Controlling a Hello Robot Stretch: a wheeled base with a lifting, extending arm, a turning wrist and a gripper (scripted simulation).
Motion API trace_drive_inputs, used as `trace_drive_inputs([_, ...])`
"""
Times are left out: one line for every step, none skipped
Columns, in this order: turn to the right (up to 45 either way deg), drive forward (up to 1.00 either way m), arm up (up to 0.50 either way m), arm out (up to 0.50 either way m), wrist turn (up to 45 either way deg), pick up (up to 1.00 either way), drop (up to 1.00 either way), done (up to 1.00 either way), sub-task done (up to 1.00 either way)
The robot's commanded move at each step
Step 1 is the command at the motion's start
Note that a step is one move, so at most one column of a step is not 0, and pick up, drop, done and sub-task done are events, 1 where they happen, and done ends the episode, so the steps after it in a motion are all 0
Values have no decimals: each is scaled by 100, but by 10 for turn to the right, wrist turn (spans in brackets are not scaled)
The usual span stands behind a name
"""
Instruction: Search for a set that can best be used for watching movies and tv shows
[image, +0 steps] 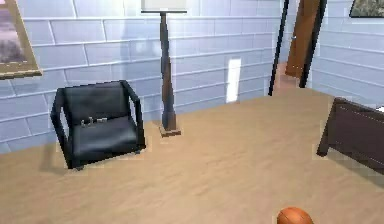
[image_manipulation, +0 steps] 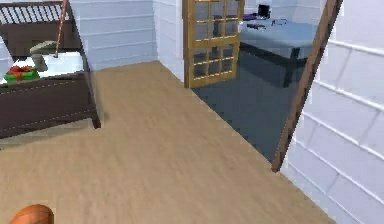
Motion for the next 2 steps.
trace_drive_inputs([0,100,0,0,0,0,0,0,0])
trace_drive_inputs([120,0,0,0,0,0,0,0,0])
